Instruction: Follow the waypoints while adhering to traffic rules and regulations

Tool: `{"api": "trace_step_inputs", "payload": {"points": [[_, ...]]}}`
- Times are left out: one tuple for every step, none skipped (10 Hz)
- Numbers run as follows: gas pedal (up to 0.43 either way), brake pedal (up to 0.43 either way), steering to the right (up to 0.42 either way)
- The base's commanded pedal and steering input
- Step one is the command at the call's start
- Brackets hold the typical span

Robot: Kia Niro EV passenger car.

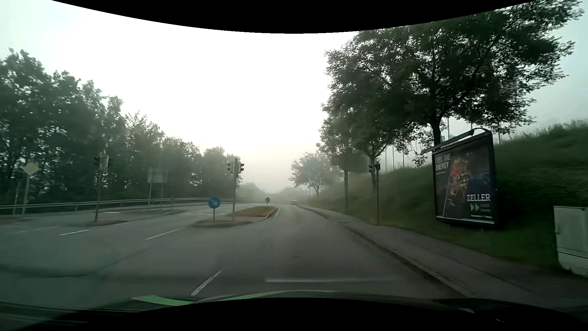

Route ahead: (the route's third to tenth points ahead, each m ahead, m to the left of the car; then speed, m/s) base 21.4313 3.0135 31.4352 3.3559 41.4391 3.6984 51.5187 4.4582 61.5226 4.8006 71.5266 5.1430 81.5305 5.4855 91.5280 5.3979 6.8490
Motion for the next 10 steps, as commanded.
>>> {"api": "trace_step_inputs", "payload": {"points": [[0.512,0.000,-0.023],[0.512,0.000,-0.020],[0.500,0.000,-0.017],[0.500,0.000,-0.016],[0.500,0.000,-0.015],[0.500,0.000,-0.015],[0.500,0.000,-0.015],[0.500,0.000,-0.015],[0.500,0.000,-0.015],[0.500,0.000,-0.014]]}}
